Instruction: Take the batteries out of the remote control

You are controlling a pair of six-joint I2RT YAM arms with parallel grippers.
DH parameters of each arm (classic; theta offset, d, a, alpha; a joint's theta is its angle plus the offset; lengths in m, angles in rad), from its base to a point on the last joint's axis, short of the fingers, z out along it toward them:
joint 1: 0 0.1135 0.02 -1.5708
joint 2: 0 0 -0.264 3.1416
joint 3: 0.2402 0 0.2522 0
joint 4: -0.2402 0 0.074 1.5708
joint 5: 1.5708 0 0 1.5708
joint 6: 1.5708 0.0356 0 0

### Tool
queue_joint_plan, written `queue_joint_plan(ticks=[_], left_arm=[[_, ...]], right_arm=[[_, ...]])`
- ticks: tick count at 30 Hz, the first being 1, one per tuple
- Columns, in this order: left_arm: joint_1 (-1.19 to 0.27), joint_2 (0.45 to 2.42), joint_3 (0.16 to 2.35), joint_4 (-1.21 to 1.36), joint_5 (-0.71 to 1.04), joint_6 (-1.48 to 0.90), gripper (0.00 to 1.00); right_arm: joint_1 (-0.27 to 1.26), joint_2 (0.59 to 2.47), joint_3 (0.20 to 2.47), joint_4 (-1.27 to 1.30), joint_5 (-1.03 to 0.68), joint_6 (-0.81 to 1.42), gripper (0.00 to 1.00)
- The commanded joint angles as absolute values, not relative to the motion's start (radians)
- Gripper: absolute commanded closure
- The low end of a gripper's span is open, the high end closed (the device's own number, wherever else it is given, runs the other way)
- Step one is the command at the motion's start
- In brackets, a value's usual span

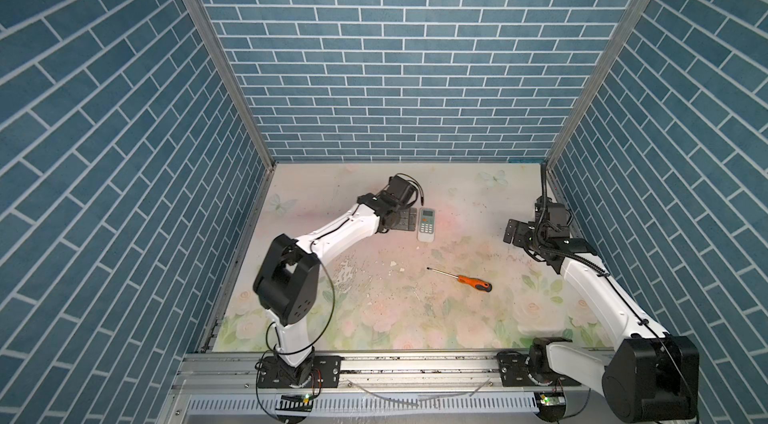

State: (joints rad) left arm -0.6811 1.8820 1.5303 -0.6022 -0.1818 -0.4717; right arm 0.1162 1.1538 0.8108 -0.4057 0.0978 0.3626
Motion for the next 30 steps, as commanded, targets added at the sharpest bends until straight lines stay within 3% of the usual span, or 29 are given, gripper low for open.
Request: queue_joint_plan(ticks=[1,10,19,30], left_arm=[[-0.726,2.035,1.678,-0.728,-0.190,-0.482,0.00],[-0.788,2.388,2.133,-0.872,-0.243,-0.437,0.01],[-0.787,2.576,2.439,-1.012,-0.274,-0.429,0.13],[-0.743,2.614,2.466,-1.006,-0.191,-0.450,0.19]], right_arm=[[0.121,1.162,0.825,-0.448,0.094,0.401,0.01],[0.120,1.180,0.797,-0.401,0.060,0.402,0.02],[0.121,1.205,0.772,-0.368,0.042,0.397,0.02],[0.120,1.229,0.771,-0.354,0.020,0.387,0.02]])
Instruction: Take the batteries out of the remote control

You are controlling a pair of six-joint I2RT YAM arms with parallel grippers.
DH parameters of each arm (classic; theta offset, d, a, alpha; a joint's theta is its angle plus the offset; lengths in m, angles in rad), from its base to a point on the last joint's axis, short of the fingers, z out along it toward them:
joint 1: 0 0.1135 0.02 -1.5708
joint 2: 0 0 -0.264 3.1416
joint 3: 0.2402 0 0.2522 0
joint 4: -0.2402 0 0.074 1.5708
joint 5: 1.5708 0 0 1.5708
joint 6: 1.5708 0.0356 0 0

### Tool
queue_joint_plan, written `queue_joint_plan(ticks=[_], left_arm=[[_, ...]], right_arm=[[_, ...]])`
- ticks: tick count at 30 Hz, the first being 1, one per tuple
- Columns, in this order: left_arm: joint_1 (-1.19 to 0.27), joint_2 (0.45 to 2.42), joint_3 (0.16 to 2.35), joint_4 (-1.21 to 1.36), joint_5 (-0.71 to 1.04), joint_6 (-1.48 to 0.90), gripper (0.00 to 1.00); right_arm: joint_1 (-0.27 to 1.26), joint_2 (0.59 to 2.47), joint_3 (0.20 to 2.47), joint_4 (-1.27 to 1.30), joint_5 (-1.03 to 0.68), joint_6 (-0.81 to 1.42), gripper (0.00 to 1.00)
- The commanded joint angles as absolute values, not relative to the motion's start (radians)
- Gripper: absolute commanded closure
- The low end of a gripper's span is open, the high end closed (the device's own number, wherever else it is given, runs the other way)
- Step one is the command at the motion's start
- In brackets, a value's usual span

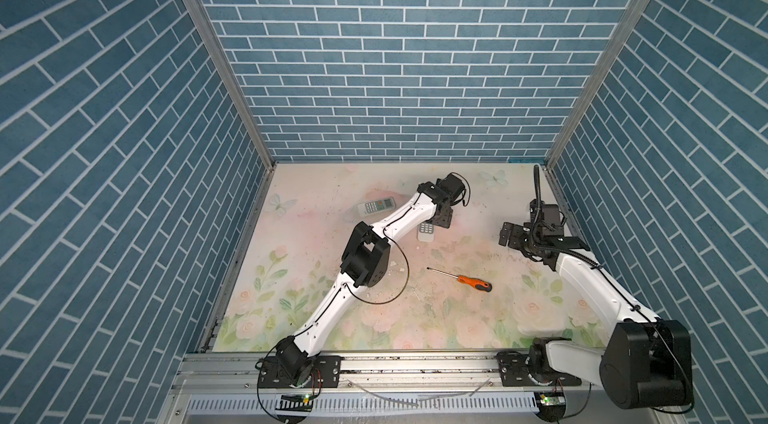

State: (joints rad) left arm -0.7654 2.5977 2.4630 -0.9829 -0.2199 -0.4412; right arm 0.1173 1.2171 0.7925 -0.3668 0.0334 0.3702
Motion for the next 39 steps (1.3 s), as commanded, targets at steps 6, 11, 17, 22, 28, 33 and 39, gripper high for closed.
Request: queue_joint_plan(ticks=[6,11,17,22,28,33,39], left_arm=[[-0.718,2.638,2.479,-1.027,-0.142,-0.454,0.19],[-0.713,2.663,2.514,-1.042,-0.118,-0.446,0.19],[-0.713,2.701,2.562,-1.059,-0.089,-0.444,0.21],[-0.712,2.707,2.562,-1.062,-0.087,-0.442,0.28],[-0.707,2.715,2.559,-1.074,-0.089,-0.448,0.42],[-0.704,2.670,2.497,-1.023,-0.074,-0.460,0.53],[-0.701,2.513,2.276,-0.858,-0.027,-0.503,0.57]], right_arm=[[0.121,1.233,0.766,-0.352,0.016,0.391,0.02],[0.120,1.230,0.762,-0.352,0.014,0.393,0.02],[0.121,1.223,0.763,-0.354,0.014,0.395,0.03],[0.121,1.224,0.758,-0.350,0.010,0.394,0.03],[0.121,1.233,0.758,-0.349,0.000,0.395,0.04],[0.122,1.233,0.761,-0.340,-0.059,0.386,0.07],[0.131,1.227,0.764,-0.322,-0.148,0.382,0.21]])
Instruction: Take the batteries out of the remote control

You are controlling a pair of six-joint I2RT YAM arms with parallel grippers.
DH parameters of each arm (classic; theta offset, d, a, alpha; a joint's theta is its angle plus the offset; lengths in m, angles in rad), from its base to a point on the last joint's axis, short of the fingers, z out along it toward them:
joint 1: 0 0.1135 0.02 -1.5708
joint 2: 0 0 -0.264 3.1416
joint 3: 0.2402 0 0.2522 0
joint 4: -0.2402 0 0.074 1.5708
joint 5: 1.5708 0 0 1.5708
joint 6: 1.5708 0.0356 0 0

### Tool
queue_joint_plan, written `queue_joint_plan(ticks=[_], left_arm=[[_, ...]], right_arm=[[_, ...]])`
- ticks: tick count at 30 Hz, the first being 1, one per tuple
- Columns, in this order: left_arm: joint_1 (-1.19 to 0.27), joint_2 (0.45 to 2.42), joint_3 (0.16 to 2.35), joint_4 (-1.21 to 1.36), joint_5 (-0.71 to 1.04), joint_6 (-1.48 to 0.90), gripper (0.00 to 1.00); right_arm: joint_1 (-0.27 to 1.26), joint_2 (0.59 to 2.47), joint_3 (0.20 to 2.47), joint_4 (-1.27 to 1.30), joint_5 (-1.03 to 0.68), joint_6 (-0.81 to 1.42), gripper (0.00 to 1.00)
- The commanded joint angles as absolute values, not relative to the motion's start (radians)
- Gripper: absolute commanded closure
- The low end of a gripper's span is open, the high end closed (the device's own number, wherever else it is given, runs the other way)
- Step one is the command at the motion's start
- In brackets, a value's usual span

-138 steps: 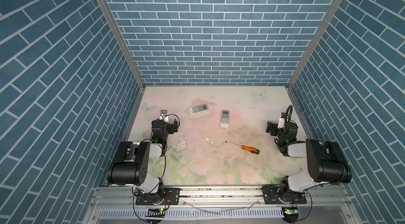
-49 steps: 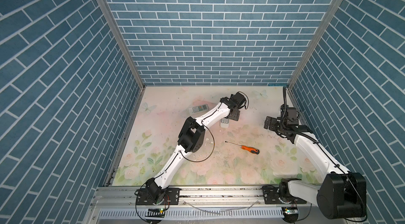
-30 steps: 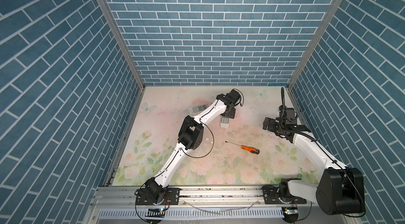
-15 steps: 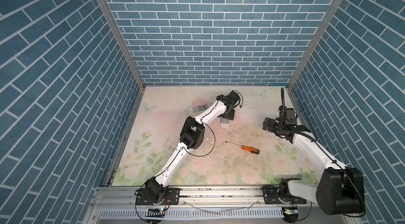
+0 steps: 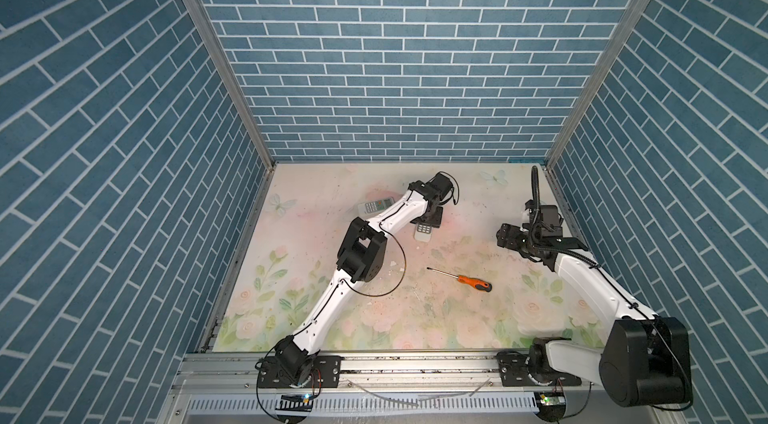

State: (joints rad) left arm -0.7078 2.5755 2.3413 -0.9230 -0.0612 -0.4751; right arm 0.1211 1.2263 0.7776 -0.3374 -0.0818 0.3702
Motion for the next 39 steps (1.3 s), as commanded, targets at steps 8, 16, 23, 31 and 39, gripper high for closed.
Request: queue_joint_plan(ticks=[8,16,23,31,39], left_arm=[[-0.682,2.266,1.905,-0.570,0.066,-0.604,0.58],[-0.657,2.077,1.604,-0.320,0.131,-0.728,0.58],[-0.647,1.961,1.413,-0.097,0.145,-0.850,0.58],[-0.623,1.864,1.243,0.147,0.173,-0.965,0.58],[-0.601,1.815,1.156,0.295,0.223,-1.049,0.58]], right_arm=[[0.198,1.262,0.784,-0.264,-0.254,0.405,0.44],[0.334,1.308,0.829,-0.174,-0.283,0.465,0.50],[0.473,1.382,0.883,-0.099,-0.254,0.511,0.51],[0.559,1.392,0.907,-0.044,-0.241,0.555,0.51],[0.582,1.419,0.952,-0.081,-0.218,0.554,0.51]])
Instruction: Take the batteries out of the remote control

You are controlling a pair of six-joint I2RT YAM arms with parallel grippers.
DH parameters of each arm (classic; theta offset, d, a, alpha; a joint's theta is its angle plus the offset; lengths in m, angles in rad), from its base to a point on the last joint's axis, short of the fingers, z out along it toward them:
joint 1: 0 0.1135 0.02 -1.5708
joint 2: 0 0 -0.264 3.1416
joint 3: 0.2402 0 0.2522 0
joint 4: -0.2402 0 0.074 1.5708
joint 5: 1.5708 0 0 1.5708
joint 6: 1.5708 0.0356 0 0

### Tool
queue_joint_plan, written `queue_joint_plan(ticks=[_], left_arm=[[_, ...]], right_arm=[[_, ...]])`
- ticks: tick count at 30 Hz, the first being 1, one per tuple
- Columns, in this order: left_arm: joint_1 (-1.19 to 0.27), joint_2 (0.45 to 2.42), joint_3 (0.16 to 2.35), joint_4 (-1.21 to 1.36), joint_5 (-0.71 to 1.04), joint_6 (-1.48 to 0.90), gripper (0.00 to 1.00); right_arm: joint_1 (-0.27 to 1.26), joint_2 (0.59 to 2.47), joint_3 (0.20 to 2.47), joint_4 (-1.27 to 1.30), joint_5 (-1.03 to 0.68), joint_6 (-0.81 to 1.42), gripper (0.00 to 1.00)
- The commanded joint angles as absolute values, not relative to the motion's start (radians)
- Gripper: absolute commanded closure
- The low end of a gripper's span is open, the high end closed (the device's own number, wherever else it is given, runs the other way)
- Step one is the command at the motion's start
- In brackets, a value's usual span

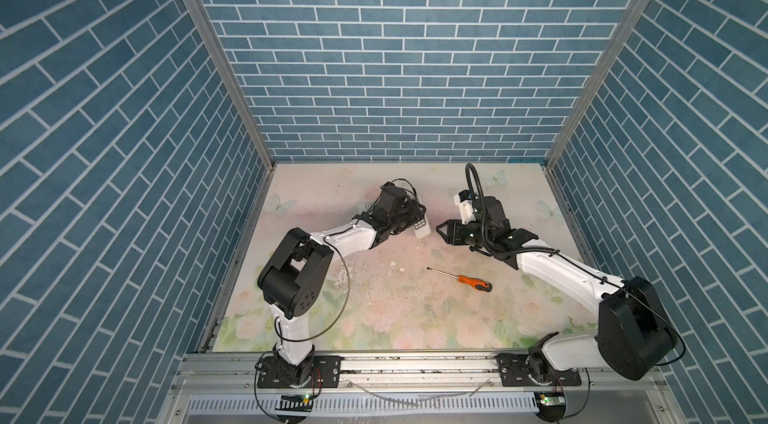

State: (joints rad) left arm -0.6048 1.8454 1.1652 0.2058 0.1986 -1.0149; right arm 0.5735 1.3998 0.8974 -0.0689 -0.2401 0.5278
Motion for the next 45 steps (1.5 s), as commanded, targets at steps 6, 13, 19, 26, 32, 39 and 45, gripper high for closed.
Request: queue_joint_plan(ticks=[6,13,19,26,32,39,45], left_arm=[[-0.601,1.819,1.140,0.340,0.244,-1.079,0.58],[-0.602,1.823,1.122,0.396,0.259,-1.121,0.59],[-0.594,1.797,1.084,0.483,0.258,-1.148,0.59],[-0.589,1.775,1.075,0.512,0.267,-1.172,0.59],[-0.589,1.778,1.074,0.551,0.285,-1.208,0.59],[-0.591,1.780,1.074,0.557,0.293,-1.218,0.59],[-0.592,1.779,1.069,0.560,0.299,-1.223,0.59]], right_arm=[[0.588,1.458,1.007,-0.113,-0.240,0.519,0.52],[0.603,1.502,1.052,-0.147,-0.248,0.511,0.52],[0.603,1.433,0.997,-0.061,-0.247,0.581,0.53],[0.603,1.433,1.048,-0.145,-0.250,0.540,0.53],[0.603,1.478,1.096,-0.174,-0.250,0.512,0.55],[0.603,1.504,1.121,-0.165,-0.256,0.505,0.61],[0.603,1.530,1.146,-0.156,-0.259,0.504,0.64]])
